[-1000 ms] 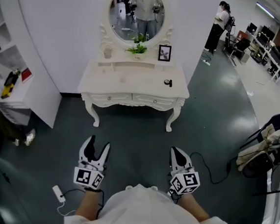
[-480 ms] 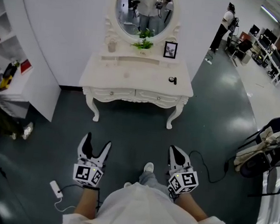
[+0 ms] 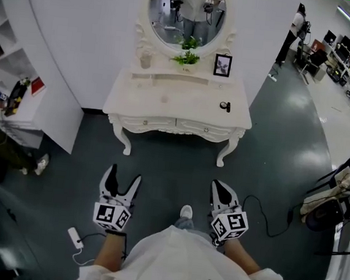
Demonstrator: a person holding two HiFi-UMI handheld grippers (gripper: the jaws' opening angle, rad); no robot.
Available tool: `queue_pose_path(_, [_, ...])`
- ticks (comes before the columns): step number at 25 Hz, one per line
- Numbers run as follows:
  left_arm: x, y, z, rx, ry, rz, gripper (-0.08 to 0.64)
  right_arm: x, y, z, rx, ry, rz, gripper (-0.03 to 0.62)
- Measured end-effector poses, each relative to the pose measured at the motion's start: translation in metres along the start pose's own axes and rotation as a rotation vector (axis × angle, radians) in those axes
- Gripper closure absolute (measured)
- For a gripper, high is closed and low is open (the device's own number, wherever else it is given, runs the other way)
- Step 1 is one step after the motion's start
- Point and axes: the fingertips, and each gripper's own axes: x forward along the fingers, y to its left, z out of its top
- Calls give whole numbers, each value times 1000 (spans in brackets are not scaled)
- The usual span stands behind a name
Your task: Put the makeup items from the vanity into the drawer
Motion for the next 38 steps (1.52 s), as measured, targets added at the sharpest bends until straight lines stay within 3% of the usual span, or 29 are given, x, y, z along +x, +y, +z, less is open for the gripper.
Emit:
queue_pose_path(18, [180, -9, 14, -23, -44, 88, 187, 140, -136, 58, -18, -26, 136, 575])
queue_pose_path(27, [232, -10, 5, -3, 8, 74, 187, 171, -162, 58, 7, -7, 145, 575])
queue_pose_path(38, [342, 46, -14, -3, 31, 44, 187, 272, -188, 53, -21, 20, 153, 575])
